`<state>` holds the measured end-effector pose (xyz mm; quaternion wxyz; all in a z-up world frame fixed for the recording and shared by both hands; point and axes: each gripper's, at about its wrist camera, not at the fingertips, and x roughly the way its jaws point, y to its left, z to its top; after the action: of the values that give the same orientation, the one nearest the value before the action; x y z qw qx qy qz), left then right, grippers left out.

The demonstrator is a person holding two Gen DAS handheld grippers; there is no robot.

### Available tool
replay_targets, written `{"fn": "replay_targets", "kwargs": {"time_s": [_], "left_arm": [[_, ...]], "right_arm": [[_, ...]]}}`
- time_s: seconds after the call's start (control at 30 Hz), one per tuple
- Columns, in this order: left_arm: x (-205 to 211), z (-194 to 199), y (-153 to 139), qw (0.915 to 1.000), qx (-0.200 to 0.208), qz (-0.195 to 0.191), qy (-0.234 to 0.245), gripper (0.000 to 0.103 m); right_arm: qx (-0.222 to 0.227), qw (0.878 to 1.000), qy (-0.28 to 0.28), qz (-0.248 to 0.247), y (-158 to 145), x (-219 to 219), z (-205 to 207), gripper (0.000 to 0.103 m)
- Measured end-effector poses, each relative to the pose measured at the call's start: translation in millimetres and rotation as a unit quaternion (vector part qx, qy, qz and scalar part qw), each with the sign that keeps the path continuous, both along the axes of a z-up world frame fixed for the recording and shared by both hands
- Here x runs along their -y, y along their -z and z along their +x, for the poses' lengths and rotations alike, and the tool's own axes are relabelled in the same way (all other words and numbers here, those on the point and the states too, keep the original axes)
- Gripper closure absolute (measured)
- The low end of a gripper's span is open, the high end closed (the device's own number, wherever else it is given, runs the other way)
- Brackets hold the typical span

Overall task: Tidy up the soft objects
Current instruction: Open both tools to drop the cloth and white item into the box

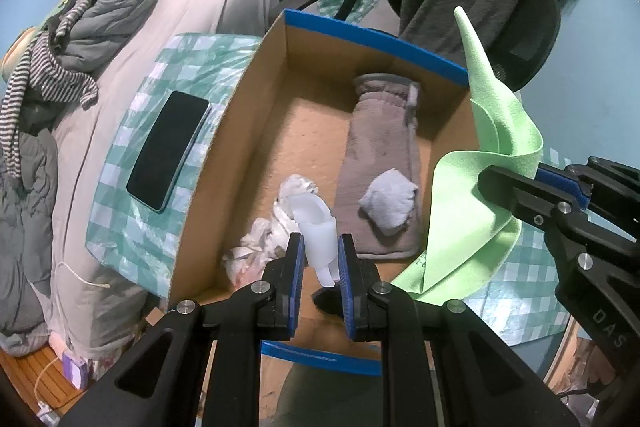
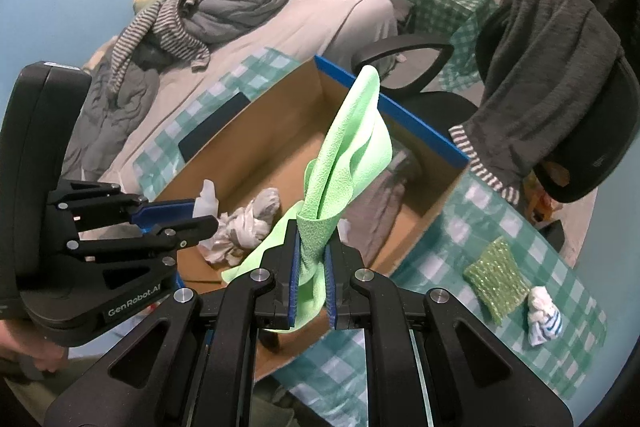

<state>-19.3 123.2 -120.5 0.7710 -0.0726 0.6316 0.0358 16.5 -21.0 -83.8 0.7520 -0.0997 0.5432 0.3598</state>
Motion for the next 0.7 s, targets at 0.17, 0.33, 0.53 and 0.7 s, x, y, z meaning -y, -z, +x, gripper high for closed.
{"fn": "replay_targets", "kwargs": {"time_s": [0.17,0.33,0.53,0.7], "left_arm": [[-5.1,2.3,7.2,1.0,-0.008,0.001,0.001,0.086],[-7.6,5.8,13.4,0.9998,-0.018,0.0,0.001,0.084],[-8.4,9.0,16.6,0.9997,-0.025,0.002,0.004,0.077],[-7.9,8.5,13.7,0.9998,-0.02,0.007,0.0,0.056]], "right_arm": [[-0.019,1.0,-0.005,-0.005,12.8,-9.6,2.8,0.093],[-0.037,0.999,-0.007,-0.007,22.1,-15.6,4.3,0.093],[-0.045,0.999,-0.006,-0.012,24.0,-16.3,3.8,0.086],[-0.04,0.999,0.003,-0.015,20.5,-12.4,4.6,0.065]]}}
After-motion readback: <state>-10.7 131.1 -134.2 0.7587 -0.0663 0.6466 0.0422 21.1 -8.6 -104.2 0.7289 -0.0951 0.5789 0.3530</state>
